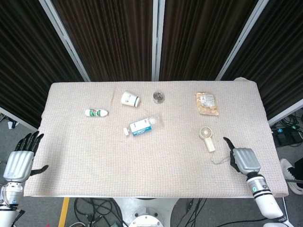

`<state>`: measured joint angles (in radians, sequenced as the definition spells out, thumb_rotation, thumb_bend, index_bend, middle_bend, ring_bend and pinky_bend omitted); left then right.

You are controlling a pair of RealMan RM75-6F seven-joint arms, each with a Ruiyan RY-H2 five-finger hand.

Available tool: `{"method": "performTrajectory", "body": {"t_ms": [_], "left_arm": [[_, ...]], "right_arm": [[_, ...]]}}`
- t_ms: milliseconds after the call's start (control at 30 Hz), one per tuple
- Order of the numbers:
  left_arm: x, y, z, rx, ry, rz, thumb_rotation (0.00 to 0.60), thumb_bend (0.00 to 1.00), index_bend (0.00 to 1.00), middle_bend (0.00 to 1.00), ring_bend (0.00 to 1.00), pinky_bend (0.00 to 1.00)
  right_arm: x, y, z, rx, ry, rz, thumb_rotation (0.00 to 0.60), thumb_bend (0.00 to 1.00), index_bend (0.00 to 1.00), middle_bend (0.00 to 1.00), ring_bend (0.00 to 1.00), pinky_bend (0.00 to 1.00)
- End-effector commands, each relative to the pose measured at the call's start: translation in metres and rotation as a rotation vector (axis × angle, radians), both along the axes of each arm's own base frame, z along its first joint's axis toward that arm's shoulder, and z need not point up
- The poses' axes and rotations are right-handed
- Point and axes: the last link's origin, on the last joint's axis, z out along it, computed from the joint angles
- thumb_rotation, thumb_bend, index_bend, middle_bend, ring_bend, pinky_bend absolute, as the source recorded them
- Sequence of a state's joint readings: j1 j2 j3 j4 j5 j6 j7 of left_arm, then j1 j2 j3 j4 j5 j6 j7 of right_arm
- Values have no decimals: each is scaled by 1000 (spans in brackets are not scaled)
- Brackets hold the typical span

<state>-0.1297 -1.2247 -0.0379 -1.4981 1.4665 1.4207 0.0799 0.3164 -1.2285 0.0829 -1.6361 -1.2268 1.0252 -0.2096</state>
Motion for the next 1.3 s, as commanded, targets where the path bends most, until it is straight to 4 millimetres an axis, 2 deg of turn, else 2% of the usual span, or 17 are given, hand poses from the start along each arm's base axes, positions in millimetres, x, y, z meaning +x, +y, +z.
{"method": "performTrajectory", "body": {"t_ms": [33, 267, 533, 1300], "left_arm": [[-2, 1, 1, 1, -1, 2, 600, 0, 47, 0, 0, 131], [-6, 1, 3, -2, 0, 13, 600, 0, 47, 0, 0, 131], [-13, 1, 4, -8, -11, 34, 600, 0, 47, 0, 0, 131], [-13, 1, 8, -3, -60, 22, 600, 0, 47, 0, 0, 131]], "right_arm": [[5, -4, -10, 34, 3, -6, 600, 1000, 0, 1000, 931, 895], [12, -15, -30, 106, -4, -46, 600, 1000, 0, 1000, 931, 896], [20, -25, -43, 126, 13, -48, 600, 1000, 0, 1000, 931, 896], [24, -34, -50, 137, 83, -78, 600, 1000, 0, 1000, 931, 897]]}}
